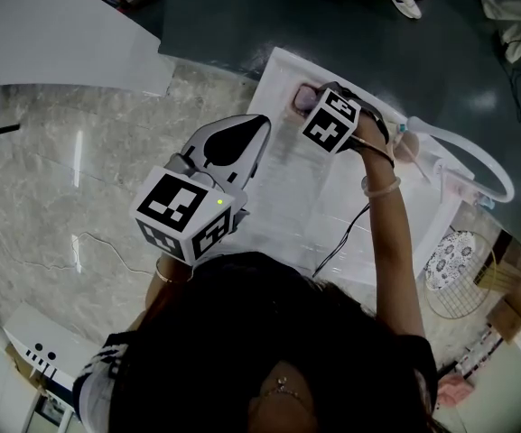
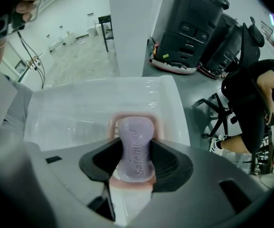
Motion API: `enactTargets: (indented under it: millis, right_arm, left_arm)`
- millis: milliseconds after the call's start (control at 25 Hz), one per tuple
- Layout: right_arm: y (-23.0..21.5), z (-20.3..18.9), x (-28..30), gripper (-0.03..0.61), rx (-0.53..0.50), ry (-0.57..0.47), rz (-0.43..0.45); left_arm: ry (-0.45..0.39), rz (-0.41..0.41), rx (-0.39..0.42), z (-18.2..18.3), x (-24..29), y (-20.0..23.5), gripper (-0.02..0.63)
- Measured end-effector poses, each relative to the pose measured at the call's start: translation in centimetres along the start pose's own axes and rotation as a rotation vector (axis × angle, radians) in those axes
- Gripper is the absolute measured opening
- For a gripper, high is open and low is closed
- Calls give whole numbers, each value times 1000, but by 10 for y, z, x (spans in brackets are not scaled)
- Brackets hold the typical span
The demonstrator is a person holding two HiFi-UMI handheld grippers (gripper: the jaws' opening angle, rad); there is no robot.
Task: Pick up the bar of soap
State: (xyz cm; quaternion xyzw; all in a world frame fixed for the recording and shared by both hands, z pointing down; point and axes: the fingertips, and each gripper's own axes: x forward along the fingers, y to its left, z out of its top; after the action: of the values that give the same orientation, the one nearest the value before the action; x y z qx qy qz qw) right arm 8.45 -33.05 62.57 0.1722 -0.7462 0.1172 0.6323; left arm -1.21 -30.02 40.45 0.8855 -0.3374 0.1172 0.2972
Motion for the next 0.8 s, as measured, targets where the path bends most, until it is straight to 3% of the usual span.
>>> enactTargets:
  millis: [800]
  right_arm:
    - [2, -3, -10, 186, 111, -116, -74]
  left_arm:
    - [-38, 19, 0, 8, -10, 2, 0]
